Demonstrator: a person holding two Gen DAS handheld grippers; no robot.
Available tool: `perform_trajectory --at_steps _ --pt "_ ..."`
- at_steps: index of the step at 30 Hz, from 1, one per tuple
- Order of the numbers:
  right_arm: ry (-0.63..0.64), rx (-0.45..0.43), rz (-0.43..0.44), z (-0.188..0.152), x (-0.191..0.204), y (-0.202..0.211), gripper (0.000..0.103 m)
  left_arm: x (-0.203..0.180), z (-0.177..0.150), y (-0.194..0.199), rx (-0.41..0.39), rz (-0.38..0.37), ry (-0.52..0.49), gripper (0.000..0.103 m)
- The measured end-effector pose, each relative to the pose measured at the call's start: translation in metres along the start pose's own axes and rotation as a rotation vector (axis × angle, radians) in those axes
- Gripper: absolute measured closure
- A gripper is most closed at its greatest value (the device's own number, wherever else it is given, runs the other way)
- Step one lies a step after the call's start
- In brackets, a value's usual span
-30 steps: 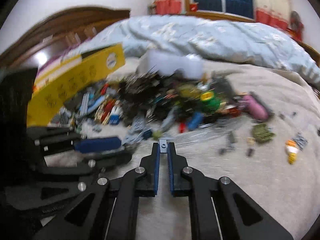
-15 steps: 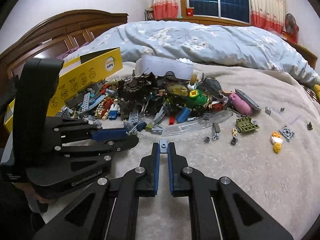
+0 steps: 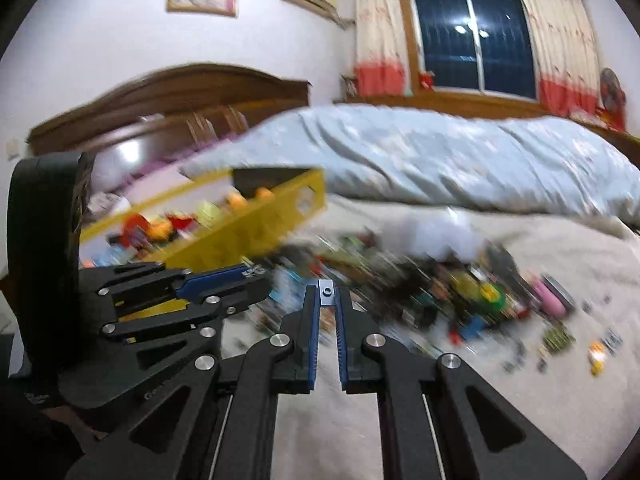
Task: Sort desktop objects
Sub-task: 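Carry both held pieces over the yellow-sided box, then open both grippers to drop the pieces into the box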
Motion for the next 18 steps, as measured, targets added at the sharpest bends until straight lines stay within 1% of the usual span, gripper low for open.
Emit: perform_trajectory --at_steps 2,4,6,7,9,11,12,14,18 --pt "0.024 -0.033 0.048 0.014 0.025 -0.004 0.096 0.036 0.006 0.019 -0.02 0.083 0.037 0.087" --pt "0.051 -0.045 0.094 0.024 0.053 -0.013 0.096 0.076 0.006 0.036 -0.024 0.157 0.093 0.087" --pt "0.078 -0.044 0.142 0.029 0.082 -0.025 0.096 0.104 0.002 0.044 -0.015 0.214 0.116 0.087" --pt "0.095 -0.04 0.164 0.031 0.098 -0.034 0.096 0.124 -0.002 0.048 -0.011 0.262 0.124 0.087" --pt "0.121 -0.026 0.199 0.031 0.126 -0.052 0.096 0.15 -0.012 0.053 0.008 0.313 0.15 0.087" --pt "0.114 -0.002 0.239 0.029 0.15 -0.072 0.096 0.176 -0.024 0.056 0.041 0.36 0.188 0.087" --pt "0.104 0.019 0.262 0.027 0.162 -0.083 0.096 0.183 -0.028 0.056 0.05 0.377 0.195 0.087" --pt "0.105 0.049 0.276 0.022 0.176 -0.099 0.096 0.199 -0.038 0.059 0.069 0.423 0.205 0.087" --pt "0.117 0.075 0.288 0.011 0.188 -0.11 0.096 0.21 -0.048 0.059 0.084 0.454 0.21 0.087"
Point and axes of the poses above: each gripper's, at about its wrist camera, not at the fingertips, and y roughly against the way its jaws point, x to its left, z to its top, the point moved 7 cm from there along -y, roughly the way its jaws point, and after that the axes turned 4 degrees about -x, right-handed, at the moved point
